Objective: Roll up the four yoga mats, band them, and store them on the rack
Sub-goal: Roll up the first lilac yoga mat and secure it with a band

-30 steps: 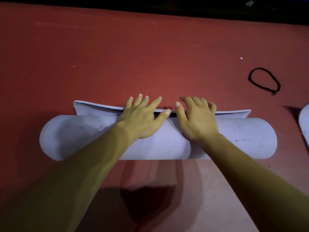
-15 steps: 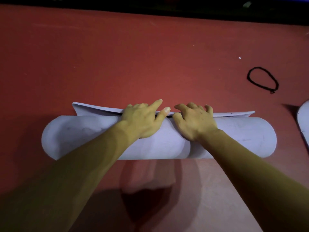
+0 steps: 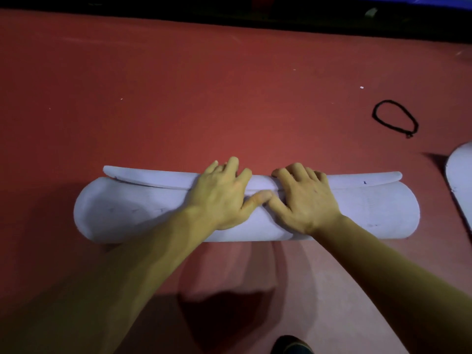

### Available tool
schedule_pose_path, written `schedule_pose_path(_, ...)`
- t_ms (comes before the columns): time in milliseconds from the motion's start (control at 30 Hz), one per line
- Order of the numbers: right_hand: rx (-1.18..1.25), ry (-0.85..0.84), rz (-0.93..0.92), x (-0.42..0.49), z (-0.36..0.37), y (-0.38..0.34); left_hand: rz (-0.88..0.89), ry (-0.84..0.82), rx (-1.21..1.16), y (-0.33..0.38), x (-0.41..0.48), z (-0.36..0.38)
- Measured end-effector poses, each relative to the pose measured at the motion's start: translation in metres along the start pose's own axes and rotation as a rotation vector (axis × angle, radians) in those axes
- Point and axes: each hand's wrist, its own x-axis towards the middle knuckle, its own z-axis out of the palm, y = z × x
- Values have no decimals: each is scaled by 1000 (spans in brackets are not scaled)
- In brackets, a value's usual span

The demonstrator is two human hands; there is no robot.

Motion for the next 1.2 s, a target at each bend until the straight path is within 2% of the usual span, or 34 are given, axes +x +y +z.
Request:
schedule_pose_path(100,-34,74,-122,-22,1,9,106,-34,86,2,-15,1)
schedule_pose_path(200,-65,65,-190,-41,4,19,182,-57,198,7,-27,3)
schedule_pose_path(400,-131,43,-65,-63,3,32,233,-14,234,10,-33,3)
schedule_pose_path(567,-98,178,-74,-77,18,34,273,-3,236,15,-42,6)
schedule_pose_path(633,-77,245,-89,-79,21,35,263,17,160,24,-43,0)
schedule_pose_path(767,-54,291,-113,-79,23,37,229,221,-191,52,-23,-11)
schedule_pose_path(867,-39,324,-126,-83,27,38,136,116,-268,70,5,-15)
schedule_pose_path(1000,58,361,-165,-88,29,44,135,-113,-273,75,26,-2)
schedule_pose_path(1100,137,411,-173,-93,23,56,236,-217,-232,73,26,3)
schedule_pose_path(1200,137,467,-26,-103,15,71,343,-217,-197,69,27,-1)
